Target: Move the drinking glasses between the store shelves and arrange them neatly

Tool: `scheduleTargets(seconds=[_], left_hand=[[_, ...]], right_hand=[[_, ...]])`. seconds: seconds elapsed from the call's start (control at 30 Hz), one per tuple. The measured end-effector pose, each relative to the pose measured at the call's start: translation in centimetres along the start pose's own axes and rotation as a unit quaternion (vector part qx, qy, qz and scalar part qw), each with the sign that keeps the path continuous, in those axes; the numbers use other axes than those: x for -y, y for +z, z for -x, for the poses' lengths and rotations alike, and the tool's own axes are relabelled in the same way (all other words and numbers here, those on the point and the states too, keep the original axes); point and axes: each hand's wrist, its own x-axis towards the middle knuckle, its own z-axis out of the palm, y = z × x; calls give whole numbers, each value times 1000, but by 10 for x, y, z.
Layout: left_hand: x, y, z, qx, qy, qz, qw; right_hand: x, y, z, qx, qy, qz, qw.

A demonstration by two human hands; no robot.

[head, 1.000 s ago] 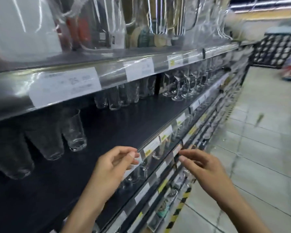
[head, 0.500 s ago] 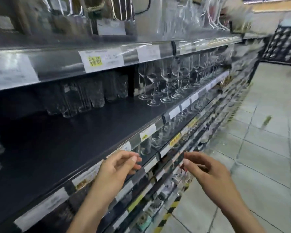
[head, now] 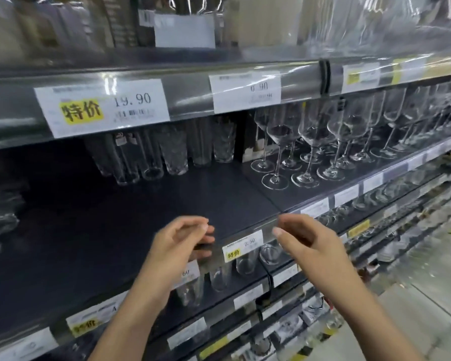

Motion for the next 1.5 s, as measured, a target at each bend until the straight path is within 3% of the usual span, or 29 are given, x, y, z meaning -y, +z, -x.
scheduleTargets(seconds=[0.2, 0.3, 0.47, 0.7, 0.97, 1.5], left_hand=[[-21, 13, -74, -111, -5, 30, 993], [-25, 21, -109, -117, -50, 70, 989], [-20, 28, -163, -172, -71, -6, 982], [-1, 24, -204, -331, 15, -62, 941], [9, 30, -227, -375, 45, -160, 912], [5, 35, -240, -408, 25, -229, 883]], right_hand=[[7, 37, -110, 38, 15, -48, 998], [2, 60, -158, 50, 34, -70, 996], [-5, 91, -222, 40, 52, -87, 994], [-5, 119, -263, 2, 1, 52, 999], [0, 132, -274, -57, -33, 75, 995], [2, 148, -289, -120, -16, 71, 990]])
